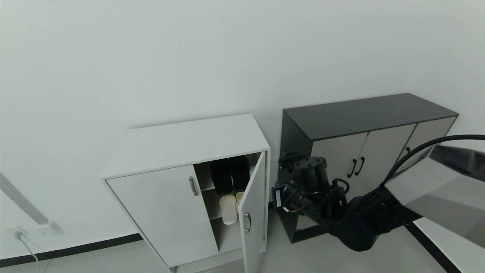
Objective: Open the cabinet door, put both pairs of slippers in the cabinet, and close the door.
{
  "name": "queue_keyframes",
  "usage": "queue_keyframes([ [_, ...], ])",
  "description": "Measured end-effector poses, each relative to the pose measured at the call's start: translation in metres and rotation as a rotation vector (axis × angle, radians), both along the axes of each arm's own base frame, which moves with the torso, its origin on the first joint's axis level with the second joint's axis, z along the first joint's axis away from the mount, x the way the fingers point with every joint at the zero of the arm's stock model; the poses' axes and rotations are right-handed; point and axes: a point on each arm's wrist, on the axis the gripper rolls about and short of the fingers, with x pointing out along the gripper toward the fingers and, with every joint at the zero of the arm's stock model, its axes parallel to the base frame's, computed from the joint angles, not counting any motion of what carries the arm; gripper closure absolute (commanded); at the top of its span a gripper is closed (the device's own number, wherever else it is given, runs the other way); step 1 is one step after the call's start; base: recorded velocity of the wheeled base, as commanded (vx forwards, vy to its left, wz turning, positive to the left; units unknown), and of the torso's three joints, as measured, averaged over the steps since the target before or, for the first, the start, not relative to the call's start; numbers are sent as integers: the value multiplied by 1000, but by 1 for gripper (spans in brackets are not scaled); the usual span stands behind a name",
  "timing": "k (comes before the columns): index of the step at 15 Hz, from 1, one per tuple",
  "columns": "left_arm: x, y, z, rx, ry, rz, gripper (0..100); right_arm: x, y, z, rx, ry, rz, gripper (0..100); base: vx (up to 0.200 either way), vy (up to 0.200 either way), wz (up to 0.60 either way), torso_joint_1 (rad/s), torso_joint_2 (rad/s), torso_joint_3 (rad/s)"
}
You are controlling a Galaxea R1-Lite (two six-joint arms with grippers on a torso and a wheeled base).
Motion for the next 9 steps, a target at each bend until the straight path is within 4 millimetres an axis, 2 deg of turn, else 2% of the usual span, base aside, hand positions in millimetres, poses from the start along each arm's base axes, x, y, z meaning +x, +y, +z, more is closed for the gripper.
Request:
queue_keyframes([
  [3, 0, 0, 0, -1, 0, 0, 100, -3, -17, 25, 12, -48, -22, 100, 0, 0, 0, 0, 0, 0],
  [9, 0, 0, 0, 0, 0, 0, 100, -9, -18, 29, 9, -52, -4, 100, 0, 0, 600, 4, 3, 2],
])
